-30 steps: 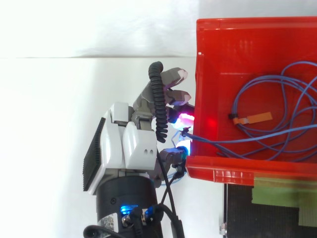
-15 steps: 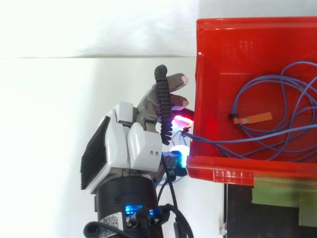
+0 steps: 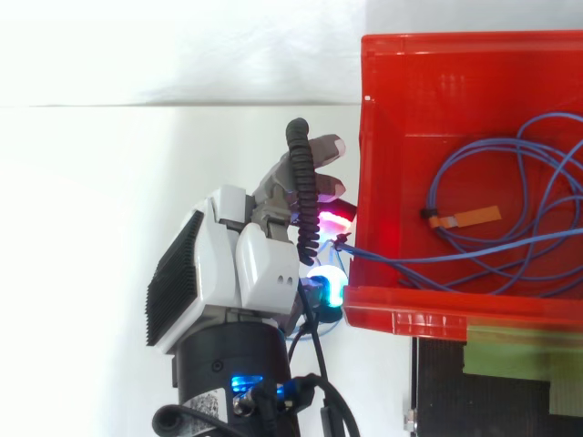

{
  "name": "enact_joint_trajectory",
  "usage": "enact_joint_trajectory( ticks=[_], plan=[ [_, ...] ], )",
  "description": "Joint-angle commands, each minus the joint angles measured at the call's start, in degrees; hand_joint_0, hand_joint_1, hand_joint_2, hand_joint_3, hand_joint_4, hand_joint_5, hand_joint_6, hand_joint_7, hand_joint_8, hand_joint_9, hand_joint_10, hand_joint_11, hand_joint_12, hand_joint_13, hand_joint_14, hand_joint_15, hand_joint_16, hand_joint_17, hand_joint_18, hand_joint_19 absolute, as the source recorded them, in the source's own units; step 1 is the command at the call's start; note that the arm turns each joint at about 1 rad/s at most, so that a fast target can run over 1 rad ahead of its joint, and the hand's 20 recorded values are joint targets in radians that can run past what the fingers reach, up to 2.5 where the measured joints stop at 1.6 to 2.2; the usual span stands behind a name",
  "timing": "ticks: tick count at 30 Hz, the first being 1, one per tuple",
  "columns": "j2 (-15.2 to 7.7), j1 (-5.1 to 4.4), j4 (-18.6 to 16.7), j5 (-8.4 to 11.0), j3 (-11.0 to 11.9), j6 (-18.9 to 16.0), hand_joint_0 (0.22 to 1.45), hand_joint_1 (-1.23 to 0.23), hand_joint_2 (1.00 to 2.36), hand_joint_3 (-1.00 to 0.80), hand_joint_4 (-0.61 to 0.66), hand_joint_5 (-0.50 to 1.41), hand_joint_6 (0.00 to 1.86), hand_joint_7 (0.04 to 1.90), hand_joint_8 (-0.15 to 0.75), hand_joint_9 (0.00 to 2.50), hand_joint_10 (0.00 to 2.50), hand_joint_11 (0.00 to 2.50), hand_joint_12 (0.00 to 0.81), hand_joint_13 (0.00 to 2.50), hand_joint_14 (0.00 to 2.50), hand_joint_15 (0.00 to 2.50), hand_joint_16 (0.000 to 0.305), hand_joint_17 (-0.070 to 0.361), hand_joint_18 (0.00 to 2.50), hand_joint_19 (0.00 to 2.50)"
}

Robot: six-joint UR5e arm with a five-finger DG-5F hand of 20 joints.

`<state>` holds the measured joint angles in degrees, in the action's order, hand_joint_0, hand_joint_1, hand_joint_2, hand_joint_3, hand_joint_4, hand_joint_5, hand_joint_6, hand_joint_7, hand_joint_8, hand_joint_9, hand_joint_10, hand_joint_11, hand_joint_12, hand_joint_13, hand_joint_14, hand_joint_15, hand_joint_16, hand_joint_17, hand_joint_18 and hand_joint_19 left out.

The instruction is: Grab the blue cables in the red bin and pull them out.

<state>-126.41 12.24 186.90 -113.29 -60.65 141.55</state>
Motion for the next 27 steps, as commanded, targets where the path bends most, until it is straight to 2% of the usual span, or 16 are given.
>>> enact_joint_trajectory(
  ticks=[1,12,18,24,27],
  plan=[
    [-0.1,-0.02,0.2,0.0,0.4,0.0,0.78,-0.98,1.0,-1.0,0.18,0.77,0.08,0.81,0.274,0.91,0.02,0.63,0.372,0.66,0.02,0.4,0.052,0.117,0.57,0.47],
    [0.0,-0.02,0.4,-0.44,0.4,0.0,0.78,-0.98,1.0,-1.0,0.18,0.73,0.35,0.72,0.277,0.92,0.02,0.64,0.372,0.67,0.02,0.4,0.052,0.117,0.58,0.47],
    [-0.1,0.07,0.5,-0.52,0.4,0.0,0.79,-0.97,1.0,-1.0,0.18,0.72,0.43,0.7,0.274,0.92,0.02,0.64,0.368,0.67,0.02,0.4,0.052,0.116,0.58,0.47],
    [-0.1,-0.02,0.5,-0.61,0.4,0.0,0.79,-0.97,1.0,-1.0,0.18,0.72,0.46,0.68,0.278,0.93,0.02,0.64,0.367,0.67,0.02,0.4,0.052,0.116,0.58,0.46],
    [0.0,0.07,0.5,-0.61,0.4,0.0,0.79,-0.97,1.0,-1.0,0.19,0.74,0.31,0.73,0.275,0.92,0.02,0.65,0.369,0.67,0.02,0.4,0.052,0.116,0.58,0.47]
  ],
)
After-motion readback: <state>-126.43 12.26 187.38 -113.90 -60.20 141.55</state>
